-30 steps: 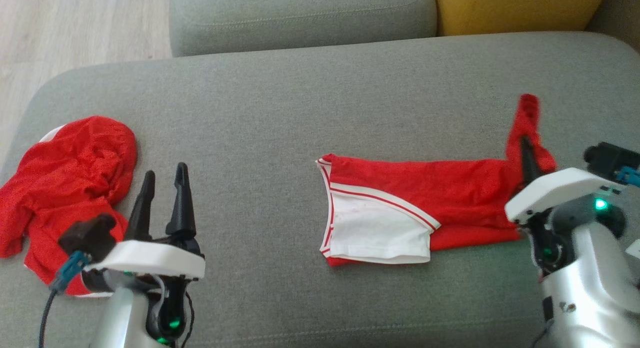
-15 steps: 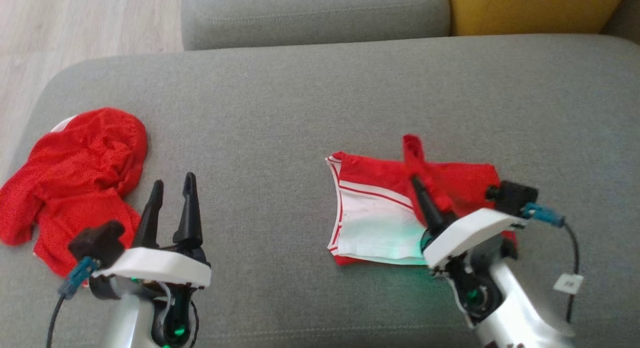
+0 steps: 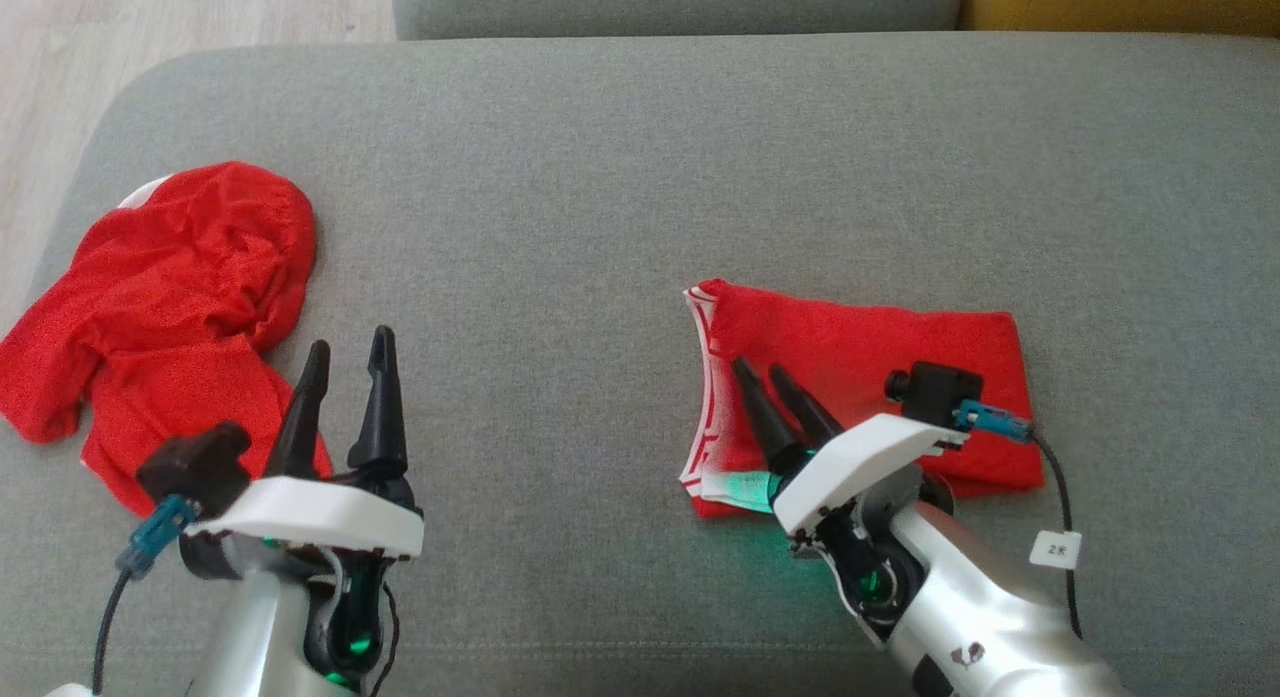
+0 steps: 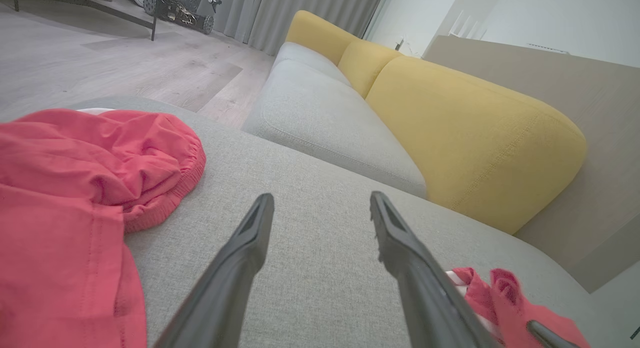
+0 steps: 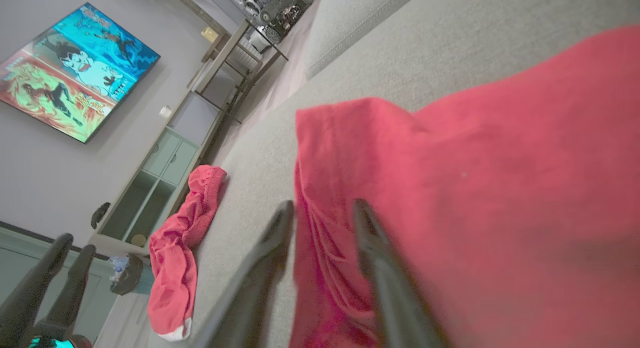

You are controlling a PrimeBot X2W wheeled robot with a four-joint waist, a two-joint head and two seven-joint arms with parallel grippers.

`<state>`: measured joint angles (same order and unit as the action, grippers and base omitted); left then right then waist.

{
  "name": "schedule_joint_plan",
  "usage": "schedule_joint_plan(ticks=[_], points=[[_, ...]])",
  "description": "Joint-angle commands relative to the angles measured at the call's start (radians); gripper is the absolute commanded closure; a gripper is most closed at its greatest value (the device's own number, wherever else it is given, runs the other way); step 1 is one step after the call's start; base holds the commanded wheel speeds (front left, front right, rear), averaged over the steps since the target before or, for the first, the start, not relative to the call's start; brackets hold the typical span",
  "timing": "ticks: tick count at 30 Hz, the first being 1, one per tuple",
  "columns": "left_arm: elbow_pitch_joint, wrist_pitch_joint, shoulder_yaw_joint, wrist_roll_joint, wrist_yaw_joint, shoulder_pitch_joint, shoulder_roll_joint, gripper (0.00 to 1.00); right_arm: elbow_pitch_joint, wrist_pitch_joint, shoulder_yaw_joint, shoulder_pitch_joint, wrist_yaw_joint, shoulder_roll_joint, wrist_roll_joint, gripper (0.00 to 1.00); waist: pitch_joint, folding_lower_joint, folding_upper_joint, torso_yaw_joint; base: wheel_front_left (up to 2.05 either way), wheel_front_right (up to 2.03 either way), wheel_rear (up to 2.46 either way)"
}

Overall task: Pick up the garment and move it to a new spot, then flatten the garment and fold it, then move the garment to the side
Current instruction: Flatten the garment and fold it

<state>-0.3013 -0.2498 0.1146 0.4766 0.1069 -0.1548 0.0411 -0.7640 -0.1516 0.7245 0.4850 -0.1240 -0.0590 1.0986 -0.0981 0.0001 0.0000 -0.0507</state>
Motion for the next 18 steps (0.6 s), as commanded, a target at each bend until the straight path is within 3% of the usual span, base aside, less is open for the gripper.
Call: schedule_joint_plan(ticks=[1, 6, 10, 14, 18], points=[[0.026, -0.012, -0.035, -0.001, 0.005, -0.046, 0.009, 0.0, 0.018, -0.02, 0.03, 0.047, -0.007, 0.009, 0.023, 0.0, 0.001, -0.0001, 0.0, 0.001, 0.0, 0.0, 0.0], [0.02, -0.012, -0.042, 0.002, 0.005, -0.044, 0.009, 0.0, -0.039, -0.051, 0.071, 0.099, -0.007, 0.009, 0.034, 0.0, 0.011, -0.0001, 0.0, 0.014, 0.0, 0.0, 0.0], [0.021, -0.012, -0.045, 0.004, 0.003, -0.038, 0.009, 0.0, -0.084, -0.083, 0.043, 0.166, -0.007, 0.009, 0.019, 0.0, 0.028, -0.0001, 0.0, 0.035, 0.0, 0.0, 0.0], [0.027, -0.012, -0.034, 0.009, 0.002, -0.037, 0.009, 0.0, -0.134, -0.106, -0.019, 0.242, -0.007, -0.021, -0.098, 0.0, 0.039, -0.0001, 0.0, 0.053, 0.0, 0.0, 0.0], [0.042, -0.012, -0.015, 0.019, 0.0, -0.045, 0.009, 0.0, -0.071, -0.11, -0.125, 0.256, -0.007, -0.122, -0.286, 0.0, 0.04, -0.0001, 0.0, 0.068, 0.0, 0.0, 0.0]])
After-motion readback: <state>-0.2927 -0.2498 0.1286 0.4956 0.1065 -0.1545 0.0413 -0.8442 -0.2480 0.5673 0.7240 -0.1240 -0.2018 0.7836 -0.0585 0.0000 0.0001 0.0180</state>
